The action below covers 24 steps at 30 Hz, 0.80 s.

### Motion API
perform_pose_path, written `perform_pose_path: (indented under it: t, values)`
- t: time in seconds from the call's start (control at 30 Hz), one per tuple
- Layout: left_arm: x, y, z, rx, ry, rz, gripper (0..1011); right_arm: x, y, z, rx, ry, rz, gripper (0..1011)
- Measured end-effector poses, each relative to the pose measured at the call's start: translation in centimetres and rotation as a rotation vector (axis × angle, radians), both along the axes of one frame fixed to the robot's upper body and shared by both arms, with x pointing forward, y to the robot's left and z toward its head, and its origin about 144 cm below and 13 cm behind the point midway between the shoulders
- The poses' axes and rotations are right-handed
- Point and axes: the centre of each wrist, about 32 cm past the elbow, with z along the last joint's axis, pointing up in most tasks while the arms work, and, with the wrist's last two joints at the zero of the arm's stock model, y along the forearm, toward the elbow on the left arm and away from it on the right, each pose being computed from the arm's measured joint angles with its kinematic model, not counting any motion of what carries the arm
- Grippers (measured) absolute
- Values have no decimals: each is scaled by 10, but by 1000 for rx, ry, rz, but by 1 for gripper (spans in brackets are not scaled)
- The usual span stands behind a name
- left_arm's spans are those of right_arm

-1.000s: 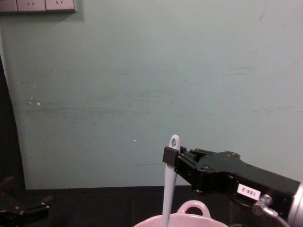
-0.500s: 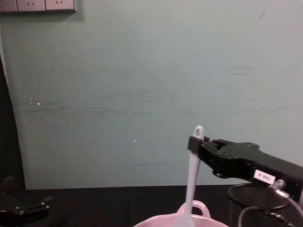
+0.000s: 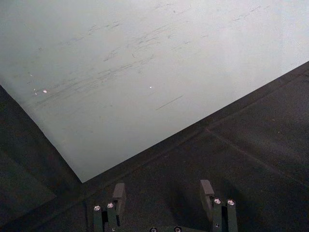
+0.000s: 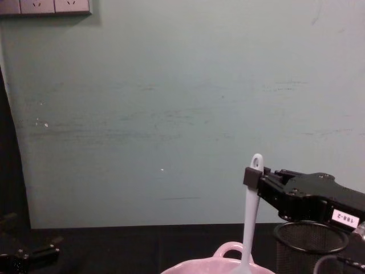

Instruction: Use the one hand to pick up the spoon and stir the clear water in the bowl.

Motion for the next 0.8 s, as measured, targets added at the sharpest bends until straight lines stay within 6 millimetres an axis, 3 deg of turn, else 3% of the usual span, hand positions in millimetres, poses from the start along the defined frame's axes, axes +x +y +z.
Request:
perform_pose_path:
  t: [0.43, 0.8]
  values:
    - [0, 0, 0, 0, 0, 0, 1005, -17, 21, 2, -12, -9, 100, 110]
    - [0, 0, 0, 0, 0, 0, 1005, -3, 41, -5, 18, 9, 120, 110]
